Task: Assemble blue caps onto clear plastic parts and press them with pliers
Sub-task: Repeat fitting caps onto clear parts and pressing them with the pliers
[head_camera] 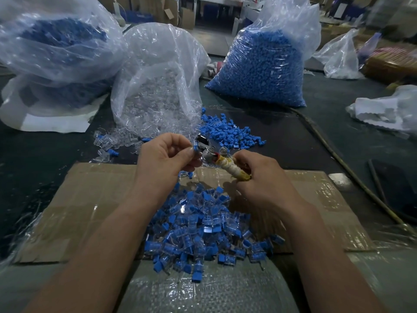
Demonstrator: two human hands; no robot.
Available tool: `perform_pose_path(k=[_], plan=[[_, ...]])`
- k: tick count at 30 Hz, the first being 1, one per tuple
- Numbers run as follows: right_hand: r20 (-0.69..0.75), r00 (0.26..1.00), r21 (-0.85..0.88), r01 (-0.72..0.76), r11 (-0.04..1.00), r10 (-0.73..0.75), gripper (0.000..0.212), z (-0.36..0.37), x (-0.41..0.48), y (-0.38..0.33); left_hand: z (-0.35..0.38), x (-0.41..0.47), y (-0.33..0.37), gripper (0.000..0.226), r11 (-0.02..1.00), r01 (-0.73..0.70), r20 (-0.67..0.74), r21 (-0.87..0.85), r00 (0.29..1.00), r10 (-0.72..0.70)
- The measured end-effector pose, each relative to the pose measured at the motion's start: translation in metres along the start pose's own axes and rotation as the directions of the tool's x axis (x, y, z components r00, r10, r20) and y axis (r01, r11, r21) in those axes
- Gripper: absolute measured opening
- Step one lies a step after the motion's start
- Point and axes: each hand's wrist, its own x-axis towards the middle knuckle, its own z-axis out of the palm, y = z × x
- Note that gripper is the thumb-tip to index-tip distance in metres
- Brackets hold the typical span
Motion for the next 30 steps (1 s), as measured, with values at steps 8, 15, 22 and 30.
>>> perform_pose_path(k=[8,15,22,30], plan=[[-0.012,0.999,0.004,-0.031,1.0,0.031,0.028,0.0013,-0.0016,-0.0002,0.0027,-0.0029,0.0014,0.023,0.998,-0.02,-0.029,0.054,0.999,0.022],[-0.008,0.999,0.003,-0.054,0.999,0.054,0.029,0.0026,-0.0004,0.0007,0.0041,-0.0033,0.0018,0.025,0.998,0.001,-0.035,0.059,0.999,0.001],[-0.008,0.998,-0.015,-0.058,0.998,0.058,0.028,0.0026,-0.0013,0.0012,0.0059,-0.004,0.0029,0.026,0.994,-0.014,-0.042,0.107,0.999,0.019],[-0.048,0.998,-0.044,-0.044,0.998,0.042,0.025,0.0053,0.0001,0.0027,0.0049,-0.0034,0.002,0.025,0.992,-0.005,-0.061,0.129,0.998,0.013]])
